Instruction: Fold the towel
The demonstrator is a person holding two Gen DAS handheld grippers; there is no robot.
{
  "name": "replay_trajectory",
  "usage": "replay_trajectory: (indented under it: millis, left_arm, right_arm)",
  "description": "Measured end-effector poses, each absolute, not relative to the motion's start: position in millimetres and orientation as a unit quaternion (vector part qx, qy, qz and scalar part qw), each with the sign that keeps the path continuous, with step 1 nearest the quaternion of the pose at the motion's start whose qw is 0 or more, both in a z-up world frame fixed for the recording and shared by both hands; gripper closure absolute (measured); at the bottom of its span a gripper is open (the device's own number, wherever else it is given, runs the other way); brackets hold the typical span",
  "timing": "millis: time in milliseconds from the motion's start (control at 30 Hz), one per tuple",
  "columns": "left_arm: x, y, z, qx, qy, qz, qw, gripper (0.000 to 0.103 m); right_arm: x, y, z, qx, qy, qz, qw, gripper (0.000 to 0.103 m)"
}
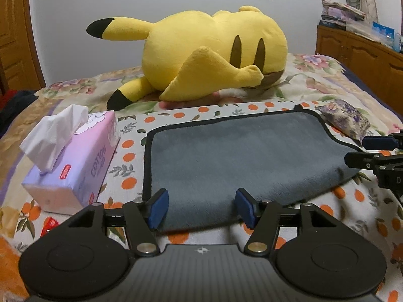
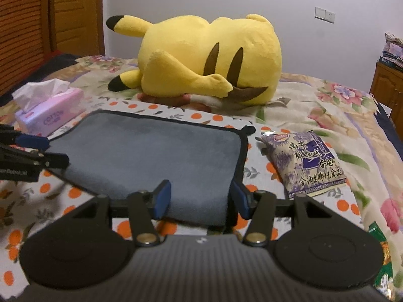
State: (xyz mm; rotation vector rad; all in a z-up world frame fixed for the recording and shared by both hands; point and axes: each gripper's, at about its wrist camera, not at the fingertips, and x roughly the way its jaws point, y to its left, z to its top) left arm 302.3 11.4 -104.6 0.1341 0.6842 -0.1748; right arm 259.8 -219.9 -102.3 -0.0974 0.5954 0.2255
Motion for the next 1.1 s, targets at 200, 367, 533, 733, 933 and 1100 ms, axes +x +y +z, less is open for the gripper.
replay_trajectory:
  millis: [200, 367, 533, 733, 933, 1100]
  left_arm:
    - [285, 7, -95, 0.065, 0.336, -0.099, 0.934, 0.036]
    - [267, 4, -85, 0.066, 0.333, -0.103, 0.935, 0.036]
    - [248, 3, -74, 0.070, 0.331, -0.101, 0.936, 0.036]
    - [221, 3, -59, 0.065, 0.329, -0.099, 0.937, 0.032]
    - [192, 1, -48, 0.073, 0.330, -0.102, 0.936, 0.030]
    - [171, 1, -40, 0.079, 0.328, -0.102, 0.936, 0.026]
  right_arm:
    - [245, -221, -95, -0.043, 0.291, 0.110, 0.949, 0.046]
    - [232, -223, -86, -0.039, 0.289, 0.108, 0.950, 0.046]
    - [212, -224, -72, -0.038, 0.284, 0.107, 0.952, 0.046]
    - [190, -227, -54, -0.029, 0.274, 0.107, 0.955, 0.046]
    - [168, -229, -47, -0.020, 0.273, 0.108, 0.956, 0.046]
    - [150, -230, -39, -0.017, 0.270, 0.107, 0.957, 0.045]
